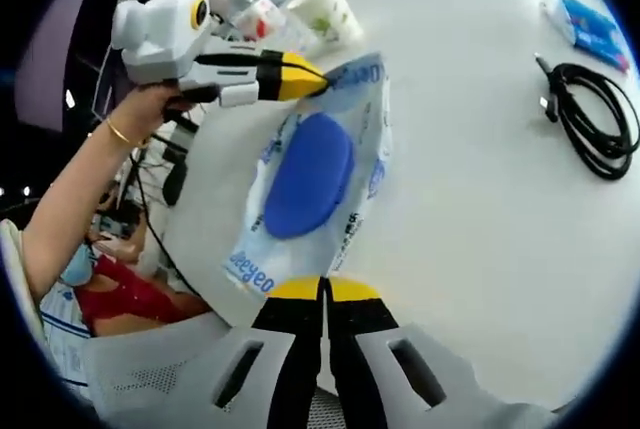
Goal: Arrange the tabletop items into an orderly group along one side of the table until the central work area is clear of visible clutter.
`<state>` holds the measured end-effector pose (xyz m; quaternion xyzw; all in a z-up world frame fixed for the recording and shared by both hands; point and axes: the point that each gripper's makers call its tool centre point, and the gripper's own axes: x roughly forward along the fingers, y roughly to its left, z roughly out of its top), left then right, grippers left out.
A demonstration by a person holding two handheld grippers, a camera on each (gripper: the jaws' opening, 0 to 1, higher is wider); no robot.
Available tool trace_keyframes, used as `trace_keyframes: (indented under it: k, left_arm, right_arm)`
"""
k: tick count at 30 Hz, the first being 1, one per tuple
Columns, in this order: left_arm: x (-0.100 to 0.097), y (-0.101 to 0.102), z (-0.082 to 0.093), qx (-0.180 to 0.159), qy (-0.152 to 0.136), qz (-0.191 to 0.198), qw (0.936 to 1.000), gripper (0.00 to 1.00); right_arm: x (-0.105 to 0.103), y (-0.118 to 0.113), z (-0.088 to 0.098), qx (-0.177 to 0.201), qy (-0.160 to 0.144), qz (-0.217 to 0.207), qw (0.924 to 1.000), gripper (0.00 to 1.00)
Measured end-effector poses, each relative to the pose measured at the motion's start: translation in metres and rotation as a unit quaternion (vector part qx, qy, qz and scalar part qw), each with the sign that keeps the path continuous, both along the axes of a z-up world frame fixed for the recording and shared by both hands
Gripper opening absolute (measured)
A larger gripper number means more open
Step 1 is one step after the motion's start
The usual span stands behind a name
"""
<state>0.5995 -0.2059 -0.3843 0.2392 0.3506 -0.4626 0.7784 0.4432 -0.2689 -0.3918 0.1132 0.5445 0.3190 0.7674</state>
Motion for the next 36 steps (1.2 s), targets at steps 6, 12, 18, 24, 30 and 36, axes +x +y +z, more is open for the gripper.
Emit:
trace_keyframes:
  k: [6, 12, 18, 24, 30, 36]
  left_arm:
    - [-0.005, 0.009, 0.005, 0.019, 0.001, 0.002, 0.9998, 0.00]
    - [-0.013, 0.018, 0.021, 0.029, -0.012, 0.010, 0.9995, 0.00]
    - [-0.024, 0.029, 0.031, 0.025, 0.004, 0.033, 0.9991, 0.00]
    - [-0.033, 0.036, 0.040, 0.057, -0.004, 0.039, 0.9976, 0.00]
    - [-0.038, 0.043, 0.044, 0.063, 0.005, 0.056, 0.9964, 0.00]
    - [-0.049, 0.043, 0.045, 0.061, 0.015, 0.056, 0.9965, 0.00]
  right_arm:
    - [0.004, -0.005, 0.010, 0.008, -0.004, -0.006, 0.9999, 0.01]
    - [0.009, -0.017, 0.025, 0.004, -0.017, -0.008, 0.9998, 0.01]
    - [0.025, -0.033, 0.040, -0.022, -0.064, 0.002, 0.9977, 0.01]
    - [0.047, -0.043, 0.049, -0.035, -0.090, 0.012, 0.9953, 0.01]
    - [0.072, -0.051, 0.053, -0.044, -0.108, 0.009, 0.9931, 0.01]
    - [0.088, -0.058, 0.051, -0.059, -0.124, 0.009, 0.9905, 0.01]
